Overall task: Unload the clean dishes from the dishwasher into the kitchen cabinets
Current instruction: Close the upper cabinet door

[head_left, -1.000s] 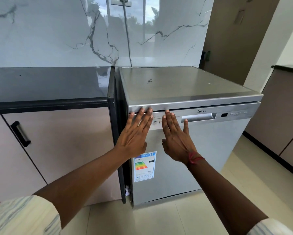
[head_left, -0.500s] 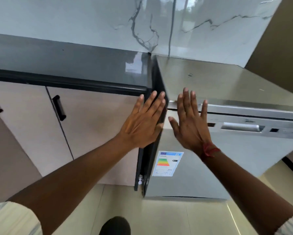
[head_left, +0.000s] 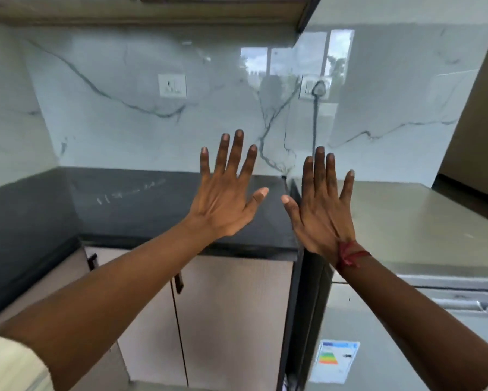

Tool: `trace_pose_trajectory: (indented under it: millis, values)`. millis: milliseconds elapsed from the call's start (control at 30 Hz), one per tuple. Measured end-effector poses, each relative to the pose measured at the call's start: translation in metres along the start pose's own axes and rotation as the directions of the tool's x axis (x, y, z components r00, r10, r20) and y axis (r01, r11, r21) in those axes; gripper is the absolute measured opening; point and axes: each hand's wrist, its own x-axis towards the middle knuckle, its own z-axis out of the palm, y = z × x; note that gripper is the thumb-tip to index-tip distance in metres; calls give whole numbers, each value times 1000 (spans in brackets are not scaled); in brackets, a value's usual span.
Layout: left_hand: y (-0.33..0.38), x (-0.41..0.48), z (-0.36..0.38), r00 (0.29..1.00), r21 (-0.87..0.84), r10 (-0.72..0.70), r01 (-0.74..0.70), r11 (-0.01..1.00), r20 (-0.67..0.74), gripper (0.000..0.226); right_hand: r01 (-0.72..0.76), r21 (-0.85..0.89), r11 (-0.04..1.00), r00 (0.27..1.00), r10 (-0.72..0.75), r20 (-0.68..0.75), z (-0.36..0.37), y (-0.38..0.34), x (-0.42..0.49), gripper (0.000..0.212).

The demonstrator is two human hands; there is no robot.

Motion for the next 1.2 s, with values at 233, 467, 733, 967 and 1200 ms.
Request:
trace_pose_trajectory:
  millis: [233,467,733,967,1200]
  values:
    - [-59,123,-94,997,35,22,-19,999,-79,78,24,-46,999,999,-22,38,-112,-8,144,82]
    - [-116,238,-142,990,-2,-30,30,1000,-137,78,60,-40,997,998,-59,15,-183,-14,275,82]
    - [-125,289,-136,978,68,-66,81,994,-200,82,41,-35,999,998,-43,-48,-195,-15,310,83]
    - [-89,303,-147,981,115,3,20,993,-195,84,64,-23,998,995,-65,-77,-202,10,312,84]
    - [-59,294,-168,982,125,-13,37,991,-189,80,150,41,988,983,-144,-117,-203,7,310,80]
